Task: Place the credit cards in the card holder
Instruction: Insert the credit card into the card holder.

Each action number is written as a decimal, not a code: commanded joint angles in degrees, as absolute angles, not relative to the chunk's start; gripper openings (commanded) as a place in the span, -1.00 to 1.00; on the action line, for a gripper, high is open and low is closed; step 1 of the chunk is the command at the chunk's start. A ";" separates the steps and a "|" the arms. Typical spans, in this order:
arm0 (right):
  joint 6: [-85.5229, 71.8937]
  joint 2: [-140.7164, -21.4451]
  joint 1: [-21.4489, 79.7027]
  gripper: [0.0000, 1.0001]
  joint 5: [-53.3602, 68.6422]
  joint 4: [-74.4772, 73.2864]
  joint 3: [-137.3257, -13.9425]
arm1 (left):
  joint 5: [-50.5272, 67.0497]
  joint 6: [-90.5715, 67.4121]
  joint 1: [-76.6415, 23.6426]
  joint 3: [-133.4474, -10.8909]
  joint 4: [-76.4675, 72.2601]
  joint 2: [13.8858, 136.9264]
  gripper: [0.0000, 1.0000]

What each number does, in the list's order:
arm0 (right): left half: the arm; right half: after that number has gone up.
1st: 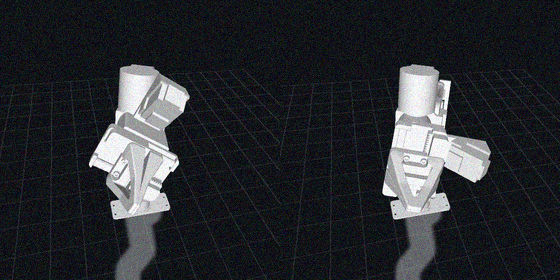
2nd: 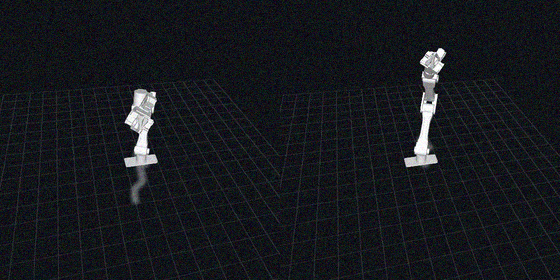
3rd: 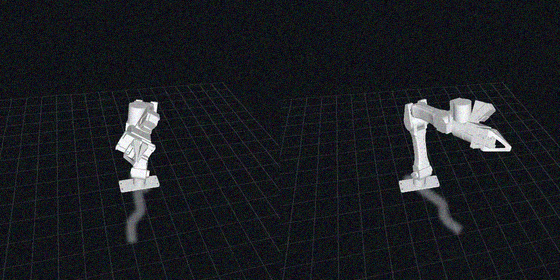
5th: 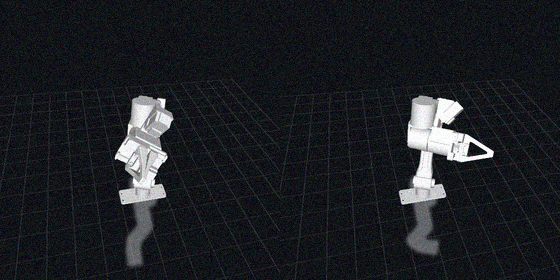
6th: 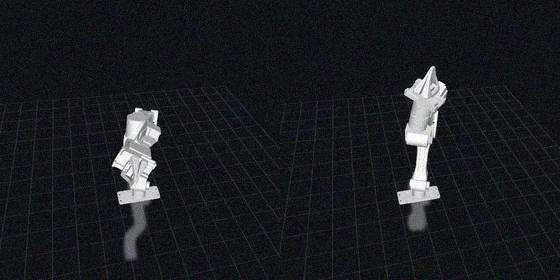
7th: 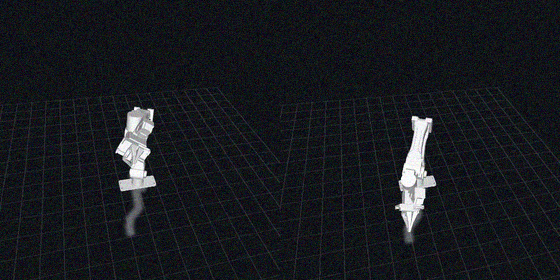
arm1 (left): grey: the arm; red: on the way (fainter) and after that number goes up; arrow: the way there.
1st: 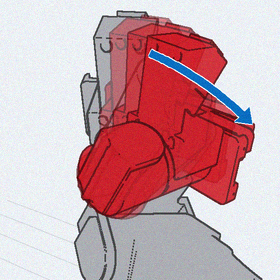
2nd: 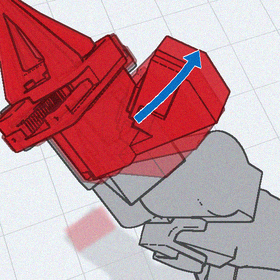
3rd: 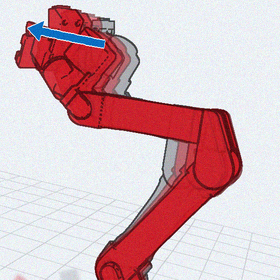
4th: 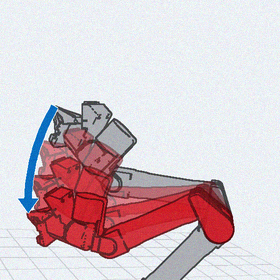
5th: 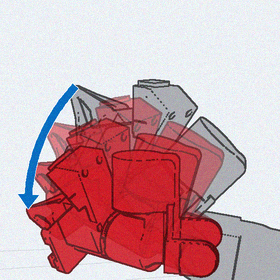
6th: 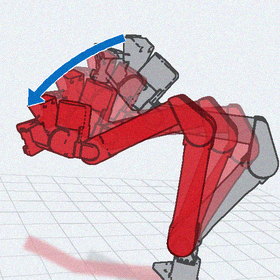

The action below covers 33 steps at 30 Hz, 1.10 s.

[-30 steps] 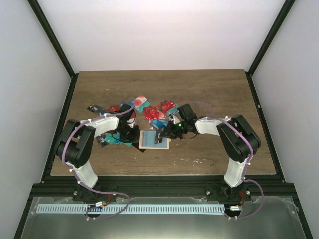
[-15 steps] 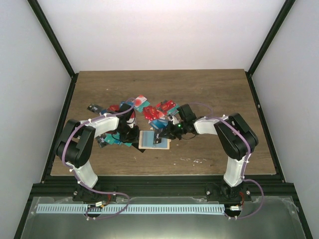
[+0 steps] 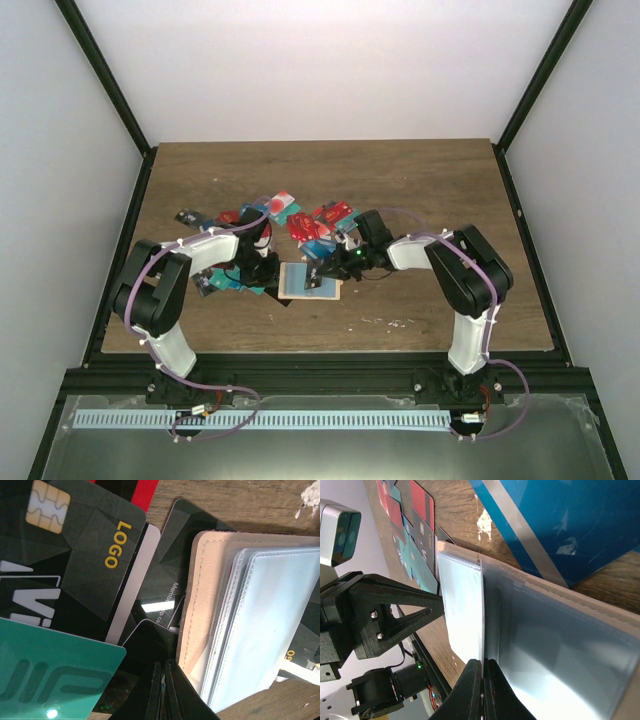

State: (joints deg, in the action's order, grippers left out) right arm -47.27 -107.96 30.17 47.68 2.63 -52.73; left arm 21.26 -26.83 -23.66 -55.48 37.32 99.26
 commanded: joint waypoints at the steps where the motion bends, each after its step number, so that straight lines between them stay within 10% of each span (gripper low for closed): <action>1: -48.30 -108.85 29.80 -0.99 49.15 5.12 -52.15 | 20.65 -26.98 -23.81 -54.32 37.88 99.85 -0.88; 33: -54.48 -112.30 33.75 -0.99 51.15 14.68 -51.47 | 23.17 -27.20 -23.76 -54.05 36.79 100.10 -0.88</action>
